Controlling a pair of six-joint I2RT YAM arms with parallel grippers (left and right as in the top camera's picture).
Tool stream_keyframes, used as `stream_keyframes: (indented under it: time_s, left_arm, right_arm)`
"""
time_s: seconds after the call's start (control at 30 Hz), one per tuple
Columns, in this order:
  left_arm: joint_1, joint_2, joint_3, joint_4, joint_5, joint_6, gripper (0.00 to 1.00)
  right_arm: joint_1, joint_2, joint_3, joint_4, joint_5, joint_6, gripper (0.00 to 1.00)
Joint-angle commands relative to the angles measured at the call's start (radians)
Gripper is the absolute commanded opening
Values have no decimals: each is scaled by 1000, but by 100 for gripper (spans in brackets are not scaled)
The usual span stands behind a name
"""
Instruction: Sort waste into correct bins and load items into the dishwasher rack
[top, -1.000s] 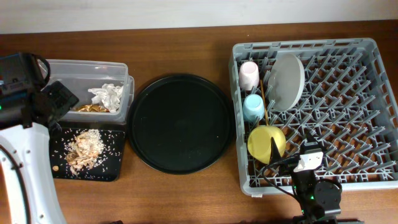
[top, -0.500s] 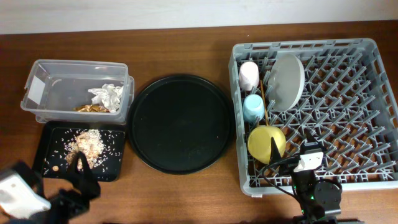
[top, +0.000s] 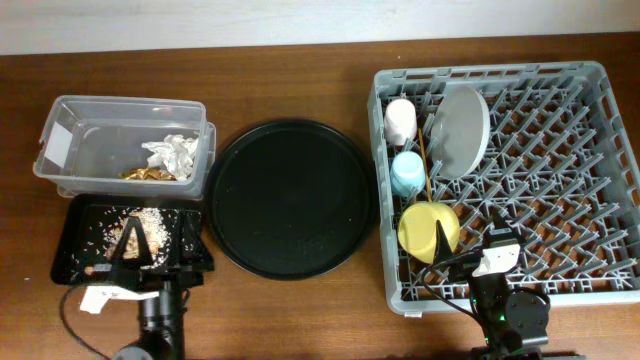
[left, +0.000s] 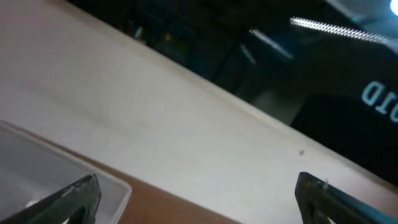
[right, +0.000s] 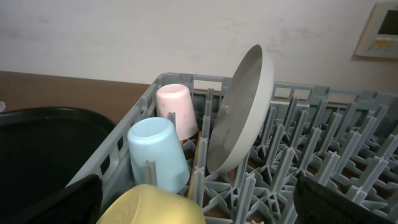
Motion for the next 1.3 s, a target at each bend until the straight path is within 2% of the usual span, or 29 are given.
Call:
stream_keyframes:
  time_s: [0.0,0.07,0.13,0.27,0.33,0.43,0.63,0.77,1.27]
  left_arm:
    - [6,-35,-116,51,44,2,99]
    - [6,-35,-170,47,38,3,99]
    - [6,-36,-179,-23,30,14,99]
    - [6,-37,-179,-214,28,183,99]
    - [6,-37,-179,-230,33,297,99]
    - [6,-37,-179,-231,37,364,99]
    - [8,-36,-179,-230,36,366,99]
    - [64,-36,-179,-230,37,366,99]
    - [66,-31,-178,-231,36,366,99]
  right_arm:
    - [-7,-6,-7,-1,-2,8,98]
    - [-7,-6,-7,-1,-2,8,98]
    - [-7,-6,-7,-1,-2,8,98]
    - [-7,-6,-7,-1,-2,8,98]
    - [-7,-6,-7,-1,-2,8,98]
    - [-7,-6,-7,0,-2,8,98]
    - [-7,-6,-7,-1,-2,8,98]
    - [-7,-6,-7,-1,-2,8,99]
    - [-7,-6,-7,-1,-2,8,98]
